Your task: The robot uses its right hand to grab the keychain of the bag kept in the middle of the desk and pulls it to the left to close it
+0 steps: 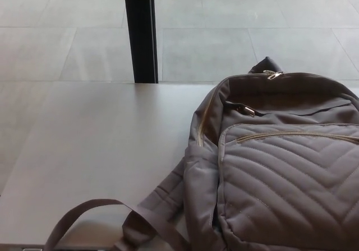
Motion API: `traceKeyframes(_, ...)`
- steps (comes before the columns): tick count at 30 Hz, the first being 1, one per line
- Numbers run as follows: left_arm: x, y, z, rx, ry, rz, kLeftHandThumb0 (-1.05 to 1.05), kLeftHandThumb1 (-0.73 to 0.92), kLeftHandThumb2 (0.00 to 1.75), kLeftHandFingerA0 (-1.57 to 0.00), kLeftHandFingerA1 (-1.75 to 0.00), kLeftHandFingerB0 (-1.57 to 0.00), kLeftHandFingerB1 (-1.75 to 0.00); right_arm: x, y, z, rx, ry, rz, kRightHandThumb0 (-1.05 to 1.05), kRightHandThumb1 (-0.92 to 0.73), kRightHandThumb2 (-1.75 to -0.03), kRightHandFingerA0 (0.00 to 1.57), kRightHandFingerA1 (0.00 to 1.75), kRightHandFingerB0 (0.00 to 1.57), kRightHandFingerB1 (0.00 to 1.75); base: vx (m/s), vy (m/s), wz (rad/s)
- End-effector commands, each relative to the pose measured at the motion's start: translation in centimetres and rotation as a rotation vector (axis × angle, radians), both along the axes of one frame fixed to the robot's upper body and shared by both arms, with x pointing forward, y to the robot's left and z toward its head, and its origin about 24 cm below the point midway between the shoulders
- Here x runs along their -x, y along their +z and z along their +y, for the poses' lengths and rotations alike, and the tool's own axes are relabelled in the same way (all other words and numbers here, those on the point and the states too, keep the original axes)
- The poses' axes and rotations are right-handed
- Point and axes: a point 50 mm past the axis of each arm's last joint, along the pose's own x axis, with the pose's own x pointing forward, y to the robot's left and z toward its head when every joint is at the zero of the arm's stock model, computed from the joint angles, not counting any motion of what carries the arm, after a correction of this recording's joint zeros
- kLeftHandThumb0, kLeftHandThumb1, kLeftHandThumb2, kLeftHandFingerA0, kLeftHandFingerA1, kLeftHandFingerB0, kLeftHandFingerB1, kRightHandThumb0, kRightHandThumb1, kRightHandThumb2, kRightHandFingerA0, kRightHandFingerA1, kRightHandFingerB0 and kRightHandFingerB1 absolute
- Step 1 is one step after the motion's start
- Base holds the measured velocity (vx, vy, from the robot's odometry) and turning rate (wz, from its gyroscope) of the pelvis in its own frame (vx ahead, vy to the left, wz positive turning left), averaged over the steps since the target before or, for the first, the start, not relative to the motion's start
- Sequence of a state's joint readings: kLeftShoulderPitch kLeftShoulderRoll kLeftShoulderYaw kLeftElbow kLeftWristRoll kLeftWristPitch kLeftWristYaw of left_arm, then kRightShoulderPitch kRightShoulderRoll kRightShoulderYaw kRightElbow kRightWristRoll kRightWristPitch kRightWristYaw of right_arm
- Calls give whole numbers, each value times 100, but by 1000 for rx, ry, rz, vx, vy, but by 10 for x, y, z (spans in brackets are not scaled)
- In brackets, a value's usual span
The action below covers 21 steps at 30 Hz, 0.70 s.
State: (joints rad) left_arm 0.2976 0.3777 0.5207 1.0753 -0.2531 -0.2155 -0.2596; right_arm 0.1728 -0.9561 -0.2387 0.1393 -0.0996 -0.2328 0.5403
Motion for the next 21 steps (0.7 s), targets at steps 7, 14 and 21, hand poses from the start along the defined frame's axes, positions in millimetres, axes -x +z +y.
traceKeyframes(7,-2,3,3,-26,-27,-1,-43,59,58,-71,-53,-69,-48,-4,-15,17,34,45,41,-61,-52,-81,53,61,6,38,0,0,0)
traceKeyframes(14,-5,4,4,-33,-34,1,-45,59,58,-71,-52,-72,-49,-1,-22,27,32,74,70,-52,-65,-60,73,69,15,28,0,0,0)
traceKeyframes(21,-6,3,4,-44,-46,25,-49,59,59,-73,-51,-70,-47,1,-26,29,-36,64,9,-22,-87,-72,84,163,65,42,0,0,0)
